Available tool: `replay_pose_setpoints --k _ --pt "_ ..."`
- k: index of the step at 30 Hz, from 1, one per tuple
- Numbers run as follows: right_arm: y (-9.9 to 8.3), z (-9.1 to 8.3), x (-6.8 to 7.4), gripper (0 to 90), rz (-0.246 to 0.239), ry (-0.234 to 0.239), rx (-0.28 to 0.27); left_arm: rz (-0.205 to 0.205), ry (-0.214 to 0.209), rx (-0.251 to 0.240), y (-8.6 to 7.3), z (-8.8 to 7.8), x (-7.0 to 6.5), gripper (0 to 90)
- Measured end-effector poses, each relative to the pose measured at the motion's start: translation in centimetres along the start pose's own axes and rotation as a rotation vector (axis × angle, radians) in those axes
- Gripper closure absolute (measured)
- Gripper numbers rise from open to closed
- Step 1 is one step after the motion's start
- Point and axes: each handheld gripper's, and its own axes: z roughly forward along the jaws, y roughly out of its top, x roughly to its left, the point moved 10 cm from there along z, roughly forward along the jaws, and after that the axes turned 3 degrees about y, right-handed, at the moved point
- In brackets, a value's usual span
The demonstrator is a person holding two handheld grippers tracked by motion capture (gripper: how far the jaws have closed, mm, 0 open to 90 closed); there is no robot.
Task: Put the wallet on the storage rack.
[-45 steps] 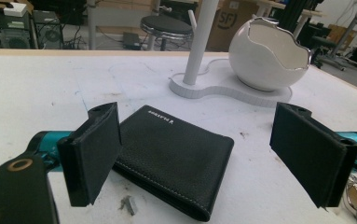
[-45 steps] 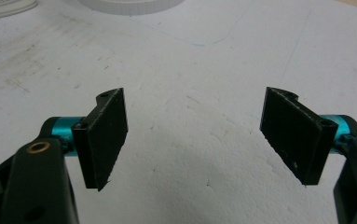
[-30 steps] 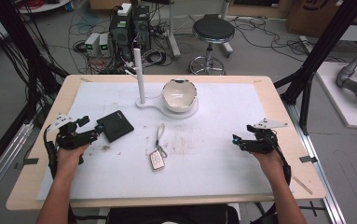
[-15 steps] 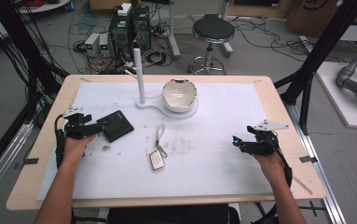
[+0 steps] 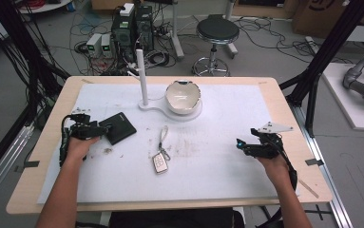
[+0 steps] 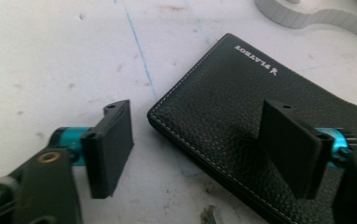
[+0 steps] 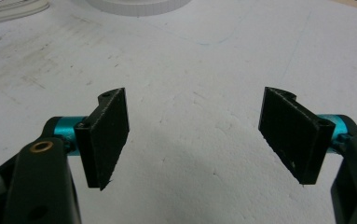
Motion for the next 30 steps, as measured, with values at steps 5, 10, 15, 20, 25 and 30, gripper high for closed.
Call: replay_pose_setpoints --k 5,10,15,20,25,30 --pt "0.1 0.2 0.2 24.9 -0.007 0.004 0.004 -0.033 0.001 -0.006 0.0 0.0 0.0 40.3" --pt "0.2 0.4 0.4 24.9 -0.003 0.010 0.006 -0.096 -0.033 -0.025 0.2 -0.1 -0.1 56.9" --pt "0.1 0.3 0.2 24.9 -0.002 0.006 0.009 -0.136 -0.076 -0.062 0.8 -0.1 -0.5 78.5" --pt "0.0 0.2 0.1 24.9 0.002 0.004 0.008 -0.187 -0.116 -0.066 0.8 -0.3 -0.4 84.9" --pt "0.0 0.2 0.0 24.9 0.000 0.003 0.008 -0.211 -0.161 -0.104 1.3 -0.9 -0.5 85.7" --pt "-0.1 0.3 0.0 25.0 0.004 0.007 0.012 -0.195 -0.204 -0.167 2.4 -2.0 -1.1 85.9"
